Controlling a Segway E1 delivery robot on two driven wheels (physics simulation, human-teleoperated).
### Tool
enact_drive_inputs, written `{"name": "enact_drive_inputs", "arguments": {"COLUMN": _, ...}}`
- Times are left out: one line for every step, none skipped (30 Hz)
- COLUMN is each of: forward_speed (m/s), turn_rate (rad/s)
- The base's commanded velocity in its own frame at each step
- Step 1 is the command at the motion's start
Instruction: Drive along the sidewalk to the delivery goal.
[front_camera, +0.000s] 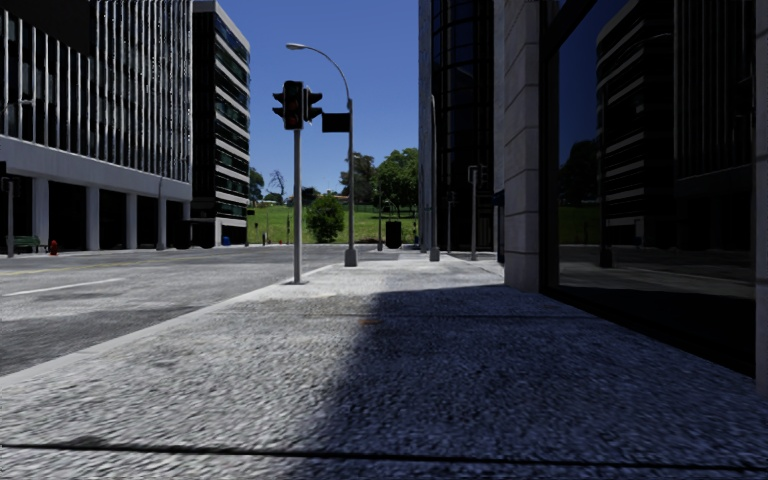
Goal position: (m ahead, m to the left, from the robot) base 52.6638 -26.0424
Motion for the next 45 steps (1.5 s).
{"name": "enact_drive_inputs", "arguments": {"forward_speed": 2.00, "turn_rate": -0.08}}
{"name": "enact_drive_inputs", "arguments": {"forward_speed": 2.00, "turn_rate": -0.57}}
{"name": "enact_drive_inputs", "arguments": {"forward_speed": 2.00, "turn_rate": -1.20}}
{"name": "enact_drive_inputs", "arguments": {"forward_speed": 2.00, "turn_rate": -1.20}}
{"name": "enact_drive_inputs", "arguments": {"forward_speed": 2.00, "turn_rate": -1.20}}
{"name": "enact_drive_inputs", "arguments": {"forward_speed": 2.00, "turn_rate": -0.87}}
{"name": "enact_drive_inputs", "arguments": {"forward_speed": 2.00, "turn_rate": -0.03}}
{"name": "enact_drive_inputs", "arguments": {"forward_speed": 2.00, "turn_rate": -0.03}}
{"name": "enact_drive_inputs", "arguments": {"forward_speed": 2.00, "turn_rate": 0.00}}
{"name": "enact_drive_inputs", "arguments": {"forward_speed": 2.00, "turn_rate": 0.00}}
{"name": "enact_drive_inputs", "arguments": {"forward_speed": 2.00, "turn_rate": 0.00}}
{"name": "enact_drive_inputs", "arguments": {"forward_speed": 2.00, "turn_rate": 0.00}}
{"name": "enact_drive_inputs", "arguments": {"forward_speed": 2.00, "turn_rate": 0.00}}
{"name": "enact_drive_inputs", "arguments": {"forward_speed": 2.00, "turn_rate": 0.00}}
{"name": "enact_drive_inputs", "arguments": {"forward_speed": 2.00, "turn_rate": 0.00}}
{"name": "enact_drive_inputs", "arguments": {"forward_speed": 2.00, "turn_rate": 0.00}}
{"name": "enact_drive_inputs", "arguments": {"forward_speed": 2.00, "turn_rate": 0.00}}
{"name": "enact_drive_inputs", "arguments": {"forward_speed": 2.00, "turn_rate": 0.00}}
{"name": "enact_drive_inputs", "arguments": {"forward_speed": 2.00, "turn_rate": 0.00}}
{"name": "enact_drive_inputs", "arguments": {"forward_speed": 2.00, "turn_rate": 0.00}}
{"name": "enact_drive_inputs", "arguments": {"forward_speed": 2.00, "turn_rate": 0.00}}
{"name": "enact_drive_inputs", "arguments": {"forward_speed": 2.00, "turn_rate": 0.00}}
{"name": "enact_drive_inputs", "arguments": {"forward_speed": 2.00, "turn_rate": 0.00}}
{"name": "enact_drive_inputs", "arguments": {"forward_speed": 2.00, "turn_rate": 0.00}}
{"name": "enact_drive_inputs", "arguments": {"forward_speed": 2.00, "turn_rate": 0.00}}
{"name": "enact_drive_inputs", "arguments": {"forward_speed": 2.00, "turn_rate": 0.00}}
{"name": "enact_drive_inputs", "arguments": {"forward_speed": 2.00, "turn_rate": 0.00}}
{"name": "enact_drive_inputs", "arguments": {"forward_speed": 2.00, "turn_rate": 0.00}}
{"name": "enact_drive_inputs", "arguments": {"forward_speed": 2.00, "turn_rate": 0.00}}
{"name": "enact_drive_inputs", "arguments": {"forward_speed": 2.00, "turn_rate": 0.00}}
{"name": "enact_drive_inputs", "arguments": {"forward_speed": 2.00, "turn_rate": 0.00}}
{"name": "enact_drive_inputs", "arguments": {"forward_speed": 2.00, "turn_rate": 0.00}}
{"name": "enact_drive_inputs", "arguments": {"forward_speed": 2.00, "turn_rate": 0.00}}
{"name": "enact_drive_inputs", "arguments": {"forward_speed": 2.00, "turn_rate": 0.00}}
{"name": "enact_drive_inputs", "arguments": {"forward_speed": 2.00, "turn_rate": 0.00}}
{"name": "enact_drive_inputs", "arguments": {"forward_speed": 2.00, "turn_rate": 0.00}}
{"name": "enact_drive_inputs", "arguments": {"forward_speed": 2.00, "turn_rate": 0.00}}
{"name": "enact_drive_inputs", "arguments": {"forward_speed": 2.00, "turn_rate": -0.11}}
{"name": "enact_drive_inputs", "arguments": {"forward_speed": 2.00, "turn_rate": -0.58}}
{"name": "enact_drive_inputs", "arguments": {"forward_speed": 2.00, "turn_rate": -0.81}}
{"name": "enact_drive_inputs", "arguments": {"forward_speed": 2.00, "turn_rate": -0.96}}
{"name": "enact_drive_inputs", "arguments": {"forward_speed": 2.00, "turn_rate": -0.99}}
{"name": "enact_drive_inputs", "arguments": {"forward_speed": 2.00, "turn_rate": -0.99}}
{"name": "enact_drive_inputs", "arguments": {"forward_speed": 2.00, "turn_rate": -0.90}}
{"name": "enact_drive_inputs", "arguments": {"forward_speed": 2.00, "turn_rate": -0.15}}
